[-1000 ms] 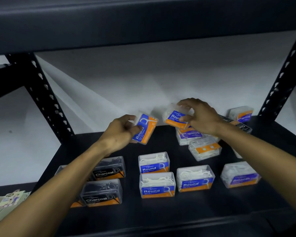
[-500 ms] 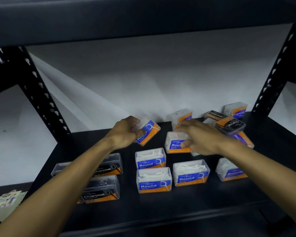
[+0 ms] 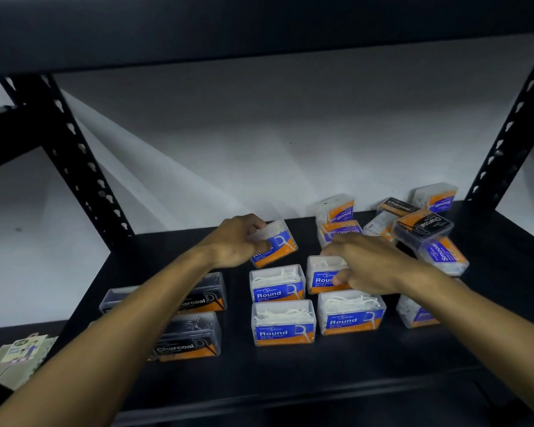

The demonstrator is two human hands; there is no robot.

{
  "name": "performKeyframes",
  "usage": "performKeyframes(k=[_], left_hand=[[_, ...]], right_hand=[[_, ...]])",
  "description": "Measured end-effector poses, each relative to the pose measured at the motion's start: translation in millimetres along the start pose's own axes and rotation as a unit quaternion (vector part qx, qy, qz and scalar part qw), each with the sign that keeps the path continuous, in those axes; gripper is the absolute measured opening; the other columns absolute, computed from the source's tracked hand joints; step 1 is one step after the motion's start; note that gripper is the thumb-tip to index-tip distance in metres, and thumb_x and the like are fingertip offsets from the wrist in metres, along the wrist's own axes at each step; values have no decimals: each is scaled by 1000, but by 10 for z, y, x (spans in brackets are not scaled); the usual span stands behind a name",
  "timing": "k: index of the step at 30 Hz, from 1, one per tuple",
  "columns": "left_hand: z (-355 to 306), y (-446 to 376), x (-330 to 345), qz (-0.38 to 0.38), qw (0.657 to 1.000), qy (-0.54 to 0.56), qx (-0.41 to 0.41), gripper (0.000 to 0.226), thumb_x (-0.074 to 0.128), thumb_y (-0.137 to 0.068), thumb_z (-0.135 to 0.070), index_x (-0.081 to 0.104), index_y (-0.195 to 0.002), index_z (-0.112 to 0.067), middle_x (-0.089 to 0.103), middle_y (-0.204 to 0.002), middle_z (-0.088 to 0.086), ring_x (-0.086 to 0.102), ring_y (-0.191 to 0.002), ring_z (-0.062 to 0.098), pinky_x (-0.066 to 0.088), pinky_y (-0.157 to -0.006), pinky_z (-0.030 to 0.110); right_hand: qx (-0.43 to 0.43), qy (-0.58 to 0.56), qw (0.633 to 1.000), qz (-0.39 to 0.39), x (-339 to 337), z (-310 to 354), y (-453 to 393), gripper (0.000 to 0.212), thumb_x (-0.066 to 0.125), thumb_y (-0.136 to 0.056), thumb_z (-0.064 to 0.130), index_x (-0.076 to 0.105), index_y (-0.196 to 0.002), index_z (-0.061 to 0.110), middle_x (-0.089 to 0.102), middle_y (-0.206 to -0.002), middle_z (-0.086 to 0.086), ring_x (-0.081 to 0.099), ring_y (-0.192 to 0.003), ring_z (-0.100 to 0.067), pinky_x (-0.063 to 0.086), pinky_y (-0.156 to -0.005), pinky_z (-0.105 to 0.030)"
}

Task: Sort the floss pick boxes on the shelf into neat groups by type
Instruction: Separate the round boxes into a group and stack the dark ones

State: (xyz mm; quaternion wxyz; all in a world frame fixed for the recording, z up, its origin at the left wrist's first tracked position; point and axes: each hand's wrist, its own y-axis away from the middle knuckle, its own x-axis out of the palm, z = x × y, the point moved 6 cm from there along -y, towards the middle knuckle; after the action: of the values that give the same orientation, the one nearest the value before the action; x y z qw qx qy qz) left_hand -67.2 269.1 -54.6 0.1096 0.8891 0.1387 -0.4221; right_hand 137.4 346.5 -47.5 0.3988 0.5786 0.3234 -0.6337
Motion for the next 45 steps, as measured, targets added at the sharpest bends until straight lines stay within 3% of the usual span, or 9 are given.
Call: performKeyframes(k=[9,18,25,31,36,41,45], left_hand=[[-69,-22,76,42,998,-43,19,38,70,-87,-33,53,-121,-28,57,-126,-6,55,-102,8,44,-70,18],[-62,-68,135,76,994,-72,19,38,70,-86,-33,55,-121,-27,58,-125,-5,56,-104,9,45,-79,24],[-48,-83,175,80,993,-81,24,38,70,-86,-34,56,-121,-26,59,-120,-7,54,-100,5,40,-68,15],[-12,-112,180,87,992,-87,20,42,70,-85,-37,54,-122,-28,56,-121,-9,52,-104,6,39,-74,20],[-1,-136,167,105,991,-82,14,49,64,-86,-51,50,-128,-30,57,-128,-8,55,-107,8,43,-78,22],[-124,-241,103,77,991,-105,14,66,41,-79,-76,52,-125,-31,59,-128,-6,56,-109,13,45,-87,30],[-320,-390,55,5,989,-141,38,50,42,-91,-63,57,-121,-26,61,-128,-4,56,-111,17,47,-94,37]], right_hand=[[-14,-12,1000,13,-5,-23,6,45,68,-80,38,54,-122,35,52,-118,12,48,-112,-11,43,-88,-33],[-12,-28,999,19,26,-54,9,47,70,-80,38,53,-124,37,51,-118,11,49,-113,-12,43,-89,-34],[-5,-44,999,33,37,-108,20,59,68,-83,37,43,-136,35,47,-133,13,43,-123,-11,39,-94,-30],[-7,-49,998,41,9,-116,23,59,67,-84,35,42,-138,34,46,-137,12,42,-126,-10,38,-98,-32],[-11,-55,997,51,-14,-119,19,58,65,-85,37,41,-138,33,47,-137,11,43,-124,-11,41,-98,-34],[-6,-92,995,40,-92,-209,39,57,62,-85,49,43,-136,34,49,-136,13,45,-123,-8,41,-100,-34],[0,-111,994,0,-238,-360,36,49,58,-86,51,50,-131,34,53,-125,12,51,-115,-8,44,-96,-32]])
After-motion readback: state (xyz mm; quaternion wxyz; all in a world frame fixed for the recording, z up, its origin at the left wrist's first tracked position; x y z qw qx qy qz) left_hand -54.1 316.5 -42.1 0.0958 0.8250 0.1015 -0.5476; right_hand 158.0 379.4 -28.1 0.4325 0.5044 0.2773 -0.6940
